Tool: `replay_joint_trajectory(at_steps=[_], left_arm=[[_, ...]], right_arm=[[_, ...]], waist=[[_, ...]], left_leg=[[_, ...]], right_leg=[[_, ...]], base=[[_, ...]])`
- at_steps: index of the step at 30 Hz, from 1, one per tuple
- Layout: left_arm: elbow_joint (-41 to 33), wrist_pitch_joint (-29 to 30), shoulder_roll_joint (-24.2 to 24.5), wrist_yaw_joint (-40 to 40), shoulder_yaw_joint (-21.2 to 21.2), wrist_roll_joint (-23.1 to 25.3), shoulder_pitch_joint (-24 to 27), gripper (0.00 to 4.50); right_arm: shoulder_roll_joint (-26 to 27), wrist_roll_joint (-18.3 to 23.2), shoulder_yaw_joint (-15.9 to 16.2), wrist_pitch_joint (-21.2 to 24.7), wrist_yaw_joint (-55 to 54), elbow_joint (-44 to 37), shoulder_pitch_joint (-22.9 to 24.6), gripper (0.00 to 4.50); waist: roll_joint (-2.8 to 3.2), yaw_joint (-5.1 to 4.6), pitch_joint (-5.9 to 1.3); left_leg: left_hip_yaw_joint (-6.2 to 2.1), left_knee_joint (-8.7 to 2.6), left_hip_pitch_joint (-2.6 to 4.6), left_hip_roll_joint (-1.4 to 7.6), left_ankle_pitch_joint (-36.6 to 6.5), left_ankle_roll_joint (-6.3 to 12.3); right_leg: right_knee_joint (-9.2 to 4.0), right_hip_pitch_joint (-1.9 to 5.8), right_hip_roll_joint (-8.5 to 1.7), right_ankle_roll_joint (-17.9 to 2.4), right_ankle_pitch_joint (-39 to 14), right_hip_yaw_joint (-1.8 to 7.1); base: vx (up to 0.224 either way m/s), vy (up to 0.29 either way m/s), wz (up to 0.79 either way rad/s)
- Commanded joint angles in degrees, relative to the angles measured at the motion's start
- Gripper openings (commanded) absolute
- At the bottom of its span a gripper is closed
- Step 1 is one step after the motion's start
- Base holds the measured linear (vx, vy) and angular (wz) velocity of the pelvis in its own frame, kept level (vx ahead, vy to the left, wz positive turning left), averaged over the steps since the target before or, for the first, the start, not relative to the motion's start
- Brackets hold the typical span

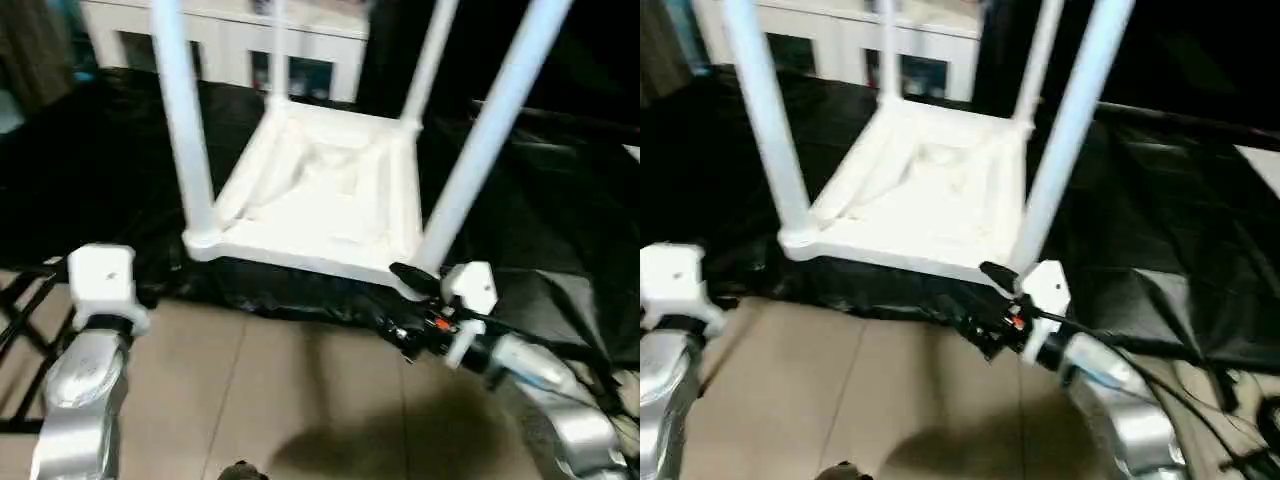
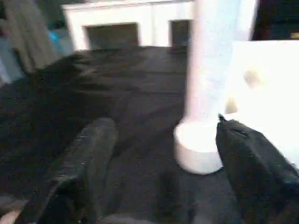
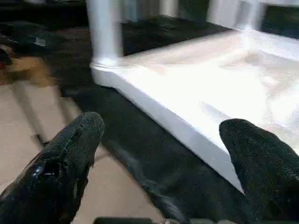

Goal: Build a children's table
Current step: Flip table

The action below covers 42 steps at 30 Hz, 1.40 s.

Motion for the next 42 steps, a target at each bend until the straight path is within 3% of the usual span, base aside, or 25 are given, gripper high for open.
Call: replay_joint_trajectory(at_steps=[1,2,3,6,7,8,9,10,11,14,15,20,21,23,24,25,26,27,31,32,34,38,39,41,42], left_arm=[[5.0,0.7,0.3,0.0,-0.3,-0.8,-4.5,4.01],[7.5,0.8,0.6,-0.2,0.0,-1.3,-6.6,4.11],[10.7,-0.3,1.1,-0.6,0.4,-1.8,-8.9,4.23],[18.9,-3.1,2.7,0.6,1.5,-1.6,-14.3,4.43],[20.3,-3.5,3.0,1.0,1.7,-1.5,-15.2,4.43],[21.6,-3.8,3.2,1.3,1.9,-1.5,-16.1,4.43],[23.1,-4.1,3.5,1.1,2.0,-1.5,-17.1,4.43],[24.7,-4.6,3.7,0.9,2.0,-1.6,-18.2,4.43],[28.2,-5.8,4.1,-1.3,2.1,-2.6,-20.7,4.43],[33.7,-8.0,4.9,-4.9,0.7,-2.9,-23.8,4.43],[35.4,-8.5,5.4,-5.0,0.0,-2.4,-24.7,4.43],[37.6,-9.0,4.3,-4.6,0.7,-3.7,-26.2,4.43],[37.0,-8.6,3.8,-4.2,0.6,-3.8,-25.8,4.17],[37.2,-8.7,3.3,-4.3,0.6,-4.1,-25.8,4.09],[37.7,-8.8,2.2,-4.2,0.7,-4.8,-25.5,4.07],[37.5,-8.8,1.5,-4.6,0.5,-5.2,-25.3,3.97],[37.4,-9.0,0.6,-4.8,-0.2,-5.3,-24.8,3.84],[37.9,-9.6,-0.2,-5.0,-0.7,-5.5,-24.7,3.68],[38.5,-9.9,-0.9,-4.0,-0.6,-5.6,-24.9,3.53],[38.1,-9.7,-1.2,-2.5,-0.4,-5.4,-24.8,3.26],[37.7,-9.5,-1.5,-1.7,-0.1,-5.5,-24.8,3.21],[37.4,-9.9,-1.9,-1.0,0.6,-6.3,-25.1,2.78],[38.2,-10.0,-1.7,-1.6,0.6,-6.5,-25.7,2.78],[38.5,-10.0,-1.6,-1.7,0.6,-6.5,-25.8,2.74],[38.8,-9.9,-1.5,-1.9,0.5,-6.8,-26.1,2.43]], right_arm=[[1.1,-2.5,0.2,-2.3,-3.1,3.5,-2.0,4.50],[1.8,-3.2,0.4,-3.0,-3.9,4.8,-2.7,4.50],[2.5,-3.8,0.8,-4.1,-4.0,6.6,-3.8,4.50],[4.4,-4.0,1.0,-6.5,-3.9,11.0,-6.8,4.50],[4.8,-4.1,1.0,-7.0,-4.0,11.9,-7.4,4.50],[5.1,-4.2,0.9,-7.5,-4.1,12.7,-8.0,4.50],[5.4,-4.3,0.9,-8.0,-4.1,13.8,-8.7,4.50],[5.7,-4.3,0.7,-8.6,-4.0,15.0,-9.5,4.50],[6.2,-5.3,0.1,-10.4,-5.3,18.3,-11.5,4.50],[6.6,-5.4,-2.9,-12.7,-8.6,23.7,-14.7,4.50],[6.4,-6.1,-3.7,-13.6,-9.9,25.3,-15.5,4.50],[5.0,-6.6,-6.6,-16.1,-12.8,29.1,-17.0,4.50],[4.5,-6.7,-7.1,-16.2,-13.2,29.6,-17.0,4.50],[4.1,-7.0,-7.4,-17.1,-13.8,30.6,-17.3,4.50],[3.8,-5.9,-7.8,-17.7,-12.5,31.5,-17.5,4.50],[3.8,-5.8,-7.4,-17.7,-11.7,31.1,-17.3,4.50],[4.2,-5.6,-6.7,-17.1,-10.3,30.1,-16.7,4.50],[4.8,-5.3,-5.6,-16.3,-8.8,29.0,-16.0,4.50],[5.6,-5.3,-4.4,-15.7,-7.9,28.2,-15.6,4.50],[6.2,-4.7,-3.8,-14.4,-7.7,27.6,-15.3,4.50],[6.8,-3.9,-3.3,-12.7,-7.3,27.0,-15.2,4.50],[6.9,-3.2,0.8,-8.3,-1.5,24.0,-13.8,4.50],[5.9,-3.0,3.7,-8.2,3.6,22.4,-12.6,4.50],[5.7,-3.1,4.5,-8.5,4.9,22.0,-12.3,4.50],[5.8,-3.3,4.7,-8.9,5.2,22.3,-12.2,4.50]], waist=[[1.47,-0.70,-2.60],[1.25,-0.88,-2.61],[1.49,-0.92,-2.56],[1.39,-1.35,-2.78],[1.66,-1.38,-2.92],[1.53,-1.43,-3.13],[1.93,-1.28,-3.15],[1.83,-1.33,-3.18],[2.16,-1.21,-3.30],[2.30,-1.02,-3.36],[2.73,-0.85,-3.39],[2.64,-0.06,-3.32],[2.48,0.06,-3.25],[2.46,0.23,-3.19],[1.92,0.27,-3.17],[2.10,0.41,-3.18],[1.99,0.47,-3.14],[1.49,0.47,-3.13],[1.46,0.56,-3.27],[1.04,0.50,-3.42],[1.16,0.36,-3.30],[1.01,0.26,-2.96],[1.13,0.34,-2.90],[1.17,0.44,-2.86],[1.02,0.43,-2.90]], left_leg=[[-2.14,-6.65,1.86,2.98,-15.3,-5.82],[-1.98,-6.56,1.93,2.87,-14.6,-5.58],[-1.80,-6.49,1.66,2.76,-13.9,-5.14],[-1.34,-6.16,1.71,2.61,-12.7,-3.79],[-1.47,-6.12,1.43,2.60,-11.4,-3.63],[-1.50,-5.96,1.08,2.58,-7.7,-3.22],[-1.44,-5.67,1.47,2.65,-6.9,-2.68],[-1.29,-5.55,1.73,2.64,-7.4,-2.47],[-1.27,-5.37,1.79,2.64,-6.9,-2.19],[-1.01,-5.28,2.08,2.84,-5.8,-2.47],[-0.97,-5.22,2.34,2.90,-6.2,-2.54],[-0.66,-5.35,2.29,3.14,-7.2,-2.55],[-0.56,-5.38,2.37,3.20,-7.6,-2.38],[-0.44,-5.38,2.24,3.23,-7.8,-1.96],[-0.27,-5.36,2.24,3.30,-7.8,-1.43],[-0.27,-5.36,2.28,3.35,-7.8,-1.21],[-0.19,-5.36,2.27,3.44,-7.8,-0.65],[-0.05,-5.31,2.19,3.46,-7.3,0.07],[-0.02,-5.16,2.05,3.39,-5.9,1.57],[0.01,-5.01,1.74,3.32,-4.4,2.25],[0.07,-5.02,1.84,3.40,-4.0,3.24],[0.11,-5.51,1.91,3.73,-7.5,2.86],[0.11,-5.61,1.89,3.77,-8.2,2.56],[0.11,-5.66,1.90,3.88,-9.0,2.25],[0.09,-5.69,1.90,3.85,-8.7,2.01]], right_leg=[[-3.69,-0.61,-4.48,-6.2,7.9,1.27],[-3.78,-0.57,-4.53,-6.2,8.8,1.38],[-3.79,-0.43,-4.77,-6.3,9.3,1.47],[-3.98,-0.46,-4.85,-7.0,10.3,1.85],[-3.71,-0.14,-4.93,-7.1,11.6,1.78],[-3.27,0.25,-4.61,-7.1,16.0,1.45],[-3.13,-0.29,-4.49,-7.4,18.4,1.39],[-3.19,-0.51,-4.44,-7.8,18.8,1.49],[-2.97,-0.48,-4.57,-8.8,19.8,1.62],[-2.71,-0.70,-4.39,-10.8,21.2,1.65],[-2.60,-0.93,-4.37,-11.2,21.2,1.63],[-2.62,-0.71,-4.67,-11.3,20.9,1.78],[-2.72,-0.79,-4.65,-11.5,20.2,1.81],[-2.77,-0.71,-4.80,-11.6,19.6,1.87],[-2.83,-0.68,-4.85,-11.7,19.3,1.96],[-2.78,-0.69,-4.90,-11.8,19.1,1.94],[-2.83,-0.74,-4.81,-11.7,18.8,1.94],[-2.83,-0.68,-4.80,-11.7,18.8,1.96],[-2.77,-0.78,-4.81,-11.4,19.5,1.95],[-2.51,-0.56,-4.79,-11.4,20.9,1.89],[-2.54,-1.04,-4.65,-11.6,21.0,1.78],[-3.11,-1.26,-4.82,-11.9,14.8,1.88],[-3.24,-1.31,-4.86,-11.7,13.7,1.93],[-3.36,-1.39,-4.88,-11.1,13.5,2.02],[-3.26,-1.42,-4.89,-11.3,14.0,1.99]], base=[[0.000,0.000,0.00],[-0.022,0.009,-0.24],[0.000,0.000,0.00],[0.000,0.000,0.00],[-0.002,-0.018,-0.18],[-0.002,-0.018,-0.18],[0.000,0.000,0.00],[0.000,0.000,0.00],[0.000,0.000,0.00],[0.000,0.000,0.00],[0.000,0.000,0.00],[0.000,0.000,0.00],[0.000,0.000,0.00],[0.000,0.000,0.00],[0.000,0.000,0.00],[0.000,0.000,0.00],[0.000,0.000,0.00],[0.000,0.000,0.00],[0.000,0.000,0.00],[0.000,0.000,0.00],[0.000,0.000,0.00],[0.000,0.000,0.00],[0.000,0.000,0.00],[0.000,0.000,0.00],[0.000,0.000,0.00]])
